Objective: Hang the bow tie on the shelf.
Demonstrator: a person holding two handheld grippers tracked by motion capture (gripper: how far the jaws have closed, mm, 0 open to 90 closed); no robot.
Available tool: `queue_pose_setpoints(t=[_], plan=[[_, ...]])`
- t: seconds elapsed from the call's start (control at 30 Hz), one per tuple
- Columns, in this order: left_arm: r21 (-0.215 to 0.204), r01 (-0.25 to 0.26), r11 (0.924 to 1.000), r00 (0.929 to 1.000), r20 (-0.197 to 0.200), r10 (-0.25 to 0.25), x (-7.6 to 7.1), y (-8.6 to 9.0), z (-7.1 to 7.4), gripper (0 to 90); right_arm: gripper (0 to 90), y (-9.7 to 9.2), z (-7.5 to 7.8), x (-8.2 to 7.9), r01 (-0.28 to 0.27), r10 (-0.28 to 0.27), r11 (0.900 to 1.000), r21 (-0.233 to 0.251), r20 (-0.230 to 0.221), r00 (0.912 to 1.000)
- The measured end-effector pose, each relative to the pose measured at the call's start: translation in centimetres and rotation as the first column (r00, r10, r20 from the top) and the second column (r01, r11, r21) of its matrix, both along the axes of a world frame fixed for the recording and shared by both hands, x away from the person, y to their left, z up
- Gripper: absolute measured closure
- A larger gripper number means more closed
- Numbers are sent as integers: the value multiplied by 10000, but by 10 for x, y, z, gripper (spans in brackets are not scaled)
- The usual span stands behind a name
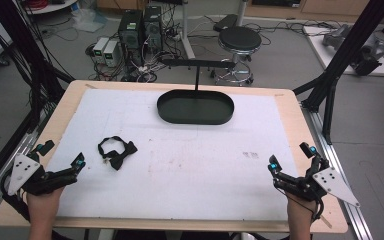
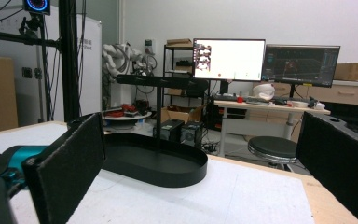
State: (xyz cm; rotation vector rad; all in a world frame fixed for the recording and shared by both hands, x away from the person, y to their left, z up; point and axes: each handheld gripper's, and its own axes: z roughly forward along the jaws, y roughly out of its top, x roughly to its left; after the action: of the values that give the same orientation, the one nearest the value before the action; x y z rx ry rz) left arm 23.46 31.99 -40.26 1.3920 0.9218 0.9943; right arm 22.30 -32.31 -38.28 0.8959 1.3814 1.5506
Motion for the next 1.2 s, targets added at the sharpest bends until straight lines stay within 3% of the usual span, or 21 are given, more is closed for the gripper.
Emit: queue_pose_setpoints(t=[0.3,0.67,0.9,1.03,1.2], plan=[[166,-53,9998,9996,-285,58,0,-2,2,17,10,0,0,0,-34,34,10000,-17,-16,10000],[184,648,9977,9922,-1075,-624,6,-9,7,17,10,0,-1,1,-128,128,9999,15,-160,9998],[268,1339,9906,9733,-1916,-1264,16,-24,9,17,10,1,-2,3,-425,425,9991,-10,-319,9986],[413,1542,9872,9665,-2137,-1420,21,-34,12,18,10,2,-2,4,-507,506,9987,-19,-398,9979],[795,1917,9782,9490,-2692,-1641,32,-47,18,18,10,1,-2,5,-536,536,9986,16,-372,9979]])
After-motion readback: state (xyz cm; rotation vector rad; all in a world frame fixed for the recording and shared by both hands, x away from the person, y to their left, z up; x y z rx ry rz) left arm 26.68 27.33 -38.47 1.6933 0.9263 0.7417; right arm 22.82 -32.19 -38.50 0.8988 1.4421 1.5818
